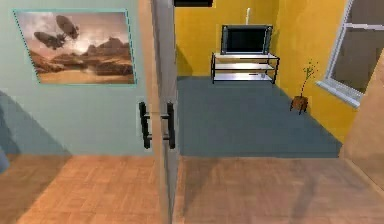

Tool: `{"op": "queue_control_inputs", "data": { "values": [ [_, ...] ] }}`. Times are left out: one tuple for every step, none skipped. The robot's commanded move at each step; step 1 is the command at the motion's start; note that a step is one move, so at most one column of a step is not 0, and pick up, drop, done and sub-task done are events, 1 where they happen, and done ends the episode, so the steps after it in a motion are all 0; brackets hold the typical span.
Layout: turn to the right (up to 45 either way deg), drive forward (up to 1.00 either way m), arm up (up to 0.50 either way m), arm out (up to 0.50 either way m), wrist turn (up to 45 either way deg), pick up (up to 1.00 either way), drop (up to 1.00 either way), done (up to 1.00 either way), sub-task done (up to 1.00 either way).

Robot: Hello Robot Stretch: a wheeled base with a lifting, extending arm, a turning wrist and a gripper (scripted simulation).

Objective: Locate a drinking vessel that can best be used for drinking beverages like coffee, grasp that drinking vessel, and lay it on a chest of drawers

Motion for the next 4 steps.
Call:
{"op": "queue_control_inputs", "data": {
  "values": [
    [45.0, 0.0, 0.0, 0.0, 0.0, 0.0, 0.0, 0.0, 0.0],
    [0.0, 0.85, 0.0, 0.0, 0.0, 0.0, 0.0, 0.0, 0.0],
    [-42.0, 0.0, 0.0, 0.0, 0.0, 0.0, 0.0, 0.0, 0.0],
    [0.0, 1.0, 0.0, 0.0, 0.0, 0.0, 0.0, 0.0, 0.0]
  ]
}}
